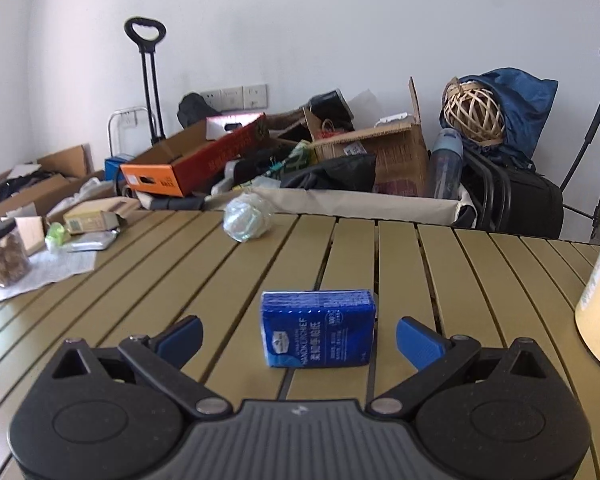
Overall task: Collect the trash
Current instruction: 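Raise both tools back up toward the table items, then grasp the blue tissue pack with the right gripper while the left approaches the plastic bag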
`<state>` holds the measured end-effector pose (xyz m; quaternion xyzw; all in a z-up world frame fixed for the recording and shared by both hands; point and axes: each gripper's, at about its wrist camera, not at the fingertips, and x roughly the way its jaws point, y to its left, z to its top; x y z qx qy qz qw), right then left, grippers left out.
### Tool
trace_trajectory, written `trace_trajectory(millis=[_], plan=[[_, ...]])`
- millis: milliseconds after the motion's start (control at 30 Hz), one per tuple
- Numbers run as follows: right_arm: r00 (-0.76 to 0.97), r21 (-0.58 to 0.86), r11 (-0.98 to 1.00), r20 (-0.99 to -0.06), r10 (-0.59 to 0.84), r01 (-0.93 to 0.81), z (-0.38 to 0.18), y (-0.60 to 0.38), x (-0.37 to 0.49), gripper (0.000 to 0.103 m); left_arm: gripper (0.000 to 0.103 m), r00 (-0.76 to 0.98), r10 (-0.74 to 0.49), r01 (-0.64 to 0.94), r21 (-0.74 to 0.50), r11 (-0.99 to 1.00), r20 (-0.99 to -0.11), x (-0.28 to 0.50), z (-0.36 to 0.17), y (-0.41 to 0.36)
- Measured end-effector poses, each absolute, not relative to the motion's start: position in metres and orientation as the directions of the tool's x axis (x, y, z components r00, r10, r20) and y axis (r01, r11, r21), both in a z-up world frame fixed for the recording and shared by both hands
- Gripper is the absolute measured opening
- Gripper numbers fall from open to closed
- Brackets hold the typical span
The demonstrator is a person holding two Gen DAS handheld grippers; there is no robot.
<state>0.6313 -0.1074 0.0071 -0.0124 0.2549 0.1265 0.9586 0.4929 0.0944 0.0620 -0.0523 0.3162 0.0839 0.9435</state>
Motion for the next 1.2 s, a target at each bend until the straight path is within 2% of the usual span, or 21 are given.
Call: trace_trajectory(millis=[367,433,500,767,1000,1200], plan=[[0.782,0.050,0.965,-0.575,0.239,-0.258,-0.016,-0.104,0.689,0.102,0.103,0.788,0.098,-0.160,-0.049,0.986,-0.608,0.546,0.059,0.098],[0.770,0.066,0.961,-0.585,0.255,-0.268,-0.017,-0.105,0.693,0.094,0.103,0.786,0.098,-0.156,-0.042,0.987,-0.610,0.555,0.060,0.095],[0.759,0.090,0.959,-0.594,0.267,-0.267,-0.018,-0.108,0.695,0.073,0.103,0.789,0.100,-0.149,-0.031,0.988,-0.607,0.562,0.062,0.090],[0.773,0.159,0.961,-0.571,0.277,-0.226,-0.013,-0.131,0.702,0.073,0.103,0.810,0.099,-0.118,0.005,0.993,-0.578,0.597,0.075,0.071],[0.812,0.166,0.975,-0.542,0.215,-0.147,-0.002,-0.170,0.720,0.073,0.103,0.835,0.149,-0.143,0.052,0.988,-0.530,0.648,0.084,0.056],[0.843,0.144,0.984,-0.513,0.164,-0.104,0.012,-0.195,0.741,0.073,0.103,0.833,0.153,-0.152,0.046,0.987,-0.531,0.698,0.080,0.050]])
